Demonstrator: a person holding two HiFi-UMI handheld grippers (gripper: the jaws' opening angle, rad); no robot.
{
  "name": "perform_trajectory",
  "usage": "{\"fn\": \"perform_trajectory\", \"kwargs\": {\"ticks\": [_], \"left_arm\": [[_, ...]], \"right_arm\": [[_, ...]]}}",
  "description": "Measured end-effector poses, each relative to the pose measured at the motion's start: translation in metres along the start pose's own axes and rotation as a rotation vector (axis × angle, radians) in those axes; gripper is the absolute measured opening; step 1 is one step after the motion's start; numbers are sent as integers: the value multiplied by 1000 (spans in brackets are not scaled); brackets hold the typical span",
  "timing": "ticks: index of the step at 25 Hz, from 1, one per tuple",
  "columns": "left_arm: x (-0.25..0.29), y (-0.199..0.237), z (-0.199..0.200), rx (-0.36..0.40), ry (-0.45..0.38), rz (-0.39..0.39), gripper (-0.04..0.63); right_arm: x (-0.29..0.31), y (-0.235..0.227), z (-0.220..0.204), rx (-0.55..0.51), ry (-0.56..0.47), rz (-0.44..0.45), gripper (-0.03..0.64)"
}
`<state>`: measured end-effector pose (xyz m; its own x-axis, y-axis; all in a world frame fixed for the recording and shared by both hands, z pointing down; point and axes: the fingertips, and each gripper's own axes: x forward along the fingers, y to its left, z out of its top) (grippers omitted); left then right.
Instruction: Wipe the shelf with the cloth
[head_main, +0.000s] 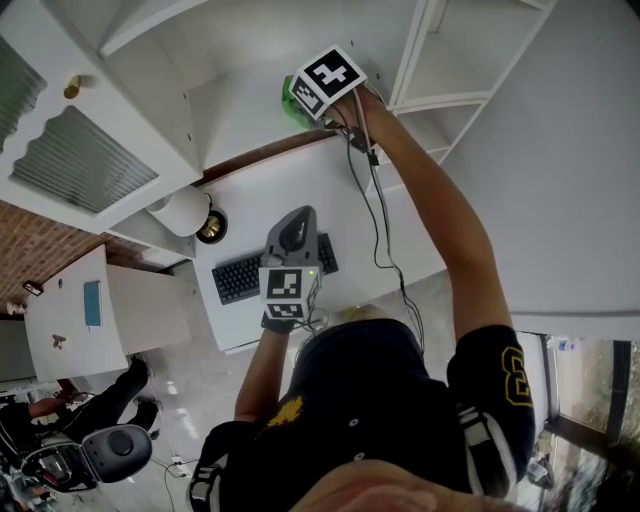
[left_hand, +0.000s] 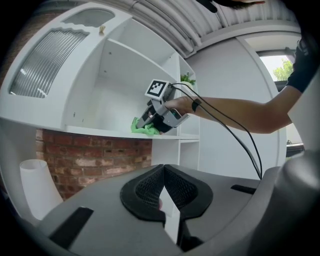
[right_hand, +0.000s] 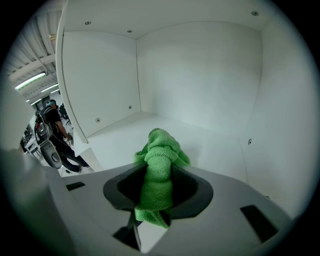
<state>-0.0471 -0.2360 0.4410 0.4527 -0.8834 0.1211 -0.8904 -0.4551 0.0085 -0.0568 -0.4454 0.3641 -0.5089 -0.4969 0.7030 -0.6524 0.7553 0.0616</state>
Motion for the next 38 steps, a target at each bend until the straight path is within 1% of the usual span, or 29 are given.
{"fn": "perform_trajectory", "kwargs": {"ticks": [5,12,23,31,35,38], "left_arm": [[1,-1,1,4,0,-6,18],[2,6,6,9,-6,10,18],[2,5,5,8,-4,8,18],[-3,5,2,5,-1,8,18],[-3,4,2,5,-6,3,18],[-4,2,2,6,-8,0,18]], "right_arm": [[-6,-11,-6,15,2,-18,126],[-13,-23,-14,32,1,-43,126],[-23,-40,-23,32,-19,-116,126],[-33,-56,-32,32,-37,-212,126],[-40,-60,-36,-3,-74,-292,126],[-46,-63,-36,-39,-124,-359,126]]}}
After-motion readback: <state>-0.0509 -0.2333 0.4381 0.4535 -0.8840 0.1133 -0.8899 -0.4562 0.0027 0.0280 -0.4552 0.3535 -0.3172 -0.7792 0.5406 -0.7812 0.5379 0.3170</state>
